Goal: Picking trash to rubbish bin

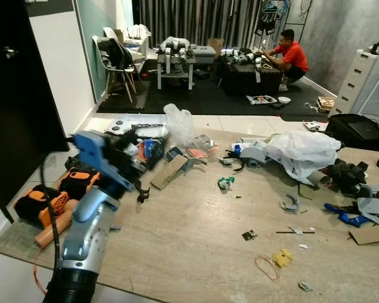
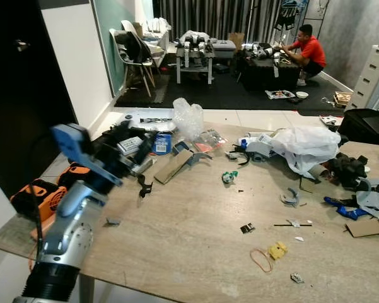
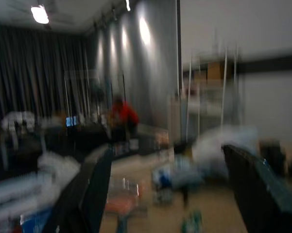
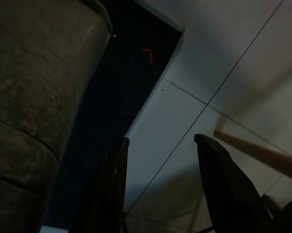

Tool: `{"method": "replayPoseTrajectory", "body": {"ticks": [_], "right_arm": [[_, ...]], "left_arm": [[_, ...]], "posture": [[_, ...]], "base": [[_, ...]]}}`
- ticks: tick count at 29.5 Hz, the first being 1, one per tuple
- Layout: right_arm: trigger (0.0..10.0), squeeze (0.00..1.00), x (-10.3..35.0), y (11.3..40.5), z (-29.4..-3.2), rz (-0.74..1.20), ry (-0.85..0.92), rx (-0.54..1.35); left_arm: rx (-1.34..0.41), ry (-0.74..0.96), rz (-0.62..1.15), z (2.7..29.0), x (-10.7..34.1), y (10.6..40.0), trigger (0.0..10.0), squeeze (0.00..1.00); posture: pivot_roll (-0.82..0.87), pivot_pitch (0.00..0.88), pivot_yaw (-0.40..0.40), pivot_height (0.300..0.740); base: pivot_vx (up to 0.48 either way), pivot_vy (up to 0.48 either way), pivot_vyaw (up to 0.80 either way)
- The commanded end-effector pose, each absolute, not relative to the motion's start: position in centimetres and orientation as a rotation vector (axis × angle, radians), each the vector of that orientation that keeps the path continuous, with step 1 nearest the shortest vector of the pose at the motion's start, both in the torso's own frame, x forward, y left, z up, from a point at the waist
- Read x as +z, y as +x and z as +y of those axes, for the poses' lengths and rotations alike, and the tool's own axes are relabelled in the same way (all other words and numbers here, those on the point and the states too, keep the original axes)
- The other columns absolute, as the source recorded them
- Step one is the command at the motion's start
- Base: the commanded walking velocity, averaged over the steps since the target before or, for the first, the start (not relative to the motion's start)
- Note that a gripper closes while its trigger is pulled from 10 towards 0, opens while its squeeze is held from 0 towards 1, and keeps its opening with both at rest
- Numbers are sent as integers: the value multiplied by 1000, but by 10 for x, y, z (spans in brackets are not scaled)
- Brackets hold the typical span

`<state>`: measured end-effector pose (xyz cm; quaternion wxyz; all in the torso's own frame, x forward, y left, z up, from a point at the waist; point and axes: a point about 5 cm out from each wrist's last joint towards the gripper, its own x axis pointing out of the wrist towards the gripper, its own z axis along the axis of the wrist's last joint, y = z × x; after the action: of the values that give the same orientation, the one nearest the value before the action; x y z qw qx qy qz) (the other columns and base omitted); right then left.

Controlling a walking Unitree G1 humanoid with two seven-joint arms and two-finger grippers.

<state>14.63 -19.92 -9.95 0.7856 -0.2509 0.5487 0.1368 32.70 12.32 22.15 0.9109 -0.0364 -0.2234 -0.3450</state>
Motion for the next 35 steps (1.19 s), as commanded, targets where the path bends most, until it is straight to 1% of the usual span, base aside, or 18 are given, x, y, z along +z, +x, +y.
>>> {"method": "replayPoseTrajectory", "body": {"ticks": [1,2,4,6,10,11,13,14,15,17,21,22,25,26,28,29,33,35], "right_arm": [[10000,0,-104,136,-196,1206,-526,307],[10000,0,-106,130,-196,1217,-521,307],[10000,0,-107,125,-196,1228,-516,306],[10000,0,-111,112,-196,1250,-505,303],[10000,0,-115,91,-201,1294,-474,271],[10000,0,-115,91,-201,1294,-474,271],[10000,0,-117,82,-204,1311,-453,243],[10000,0,-117,76,-205,1321,-440,227],[10000,0,-118,73,-205,1326,-432,217],[10000,0,-119,64,-207,1334,-405,182],[10000,0,-120,53,-209,1338,-375,138],[10000,0,-120,48,-210,1342,-367,126],[10000,0,-121,32,-213,1363,-355,99],[10000,0,-121,32,-213,1363,-355,99],[10000,0,-121,22,-216,1380,-348,80],[10000,0,-121,15,-218,1388,-346,72],[10000,0,-120,5,-220,1399,-342,58],[10000,0,-120,-2,-221,1401,-338,49]], "left_arm": [[-703,-24,-432,125,216,329,10000,0],[-673,22,-424,126,216,334,10000,0],[-648,54,-418,127,216,339,10000,0],[-603,103,-414,130,218,345,10000,0],[-513,237,-354,133,217,366,10000,0],[-513,237,-354,133,217,366,10000,0],[-477,295,-304,134,214,376,10000,0],[-463,305,-285,135,213,380,10000,0],[-455,308,-277,136,213,383,10000,0],[-447,282,-264,135,217,390,10000,0],[-455,274,-264,128,223,398,10000,0],[-458,278,-264,126,225,400,10000,0],[-468,262,-272,120,232,404,10000,0],[-468,262,-272,120,232,404,10000,0],[-462,290,-269,118,235,406,10000,0],[-454,301,-266,119,237,408,10000,0],[-424,324,-262,122,241,411,10000,0],[-384,339,-256,127,246,414,10000,0]], "posture": [[-40,114,27,740],[-56,155,41,740],[-59,162,43,740],[-87,214,63,740],[-120,259,88,740],[-120,259,88,740],[-149,287,108,740],[-184,309,121,740],[-184,309,121,740],[-248,351,139,740],[-276,366,143,740],[-316,393,147,740],[-357,418,148,740],[-357,418,148,740],[-384,436,147,740],[-404,452,147,740],[-420,465,145,740],[-449,490,138,740]], "base": [[0,0,0],[0,0,0],[0,0,0],[0,0,0],[0,0,0],[0,0,0],[0,0,0],[0,0,0],[0,0,0],[0,0,0],[0,0,0],[0,0,0],[0,0,0],[0,0,0],[0,0,0],[0,0,0],[0,0,0],[0,0,0]]}}
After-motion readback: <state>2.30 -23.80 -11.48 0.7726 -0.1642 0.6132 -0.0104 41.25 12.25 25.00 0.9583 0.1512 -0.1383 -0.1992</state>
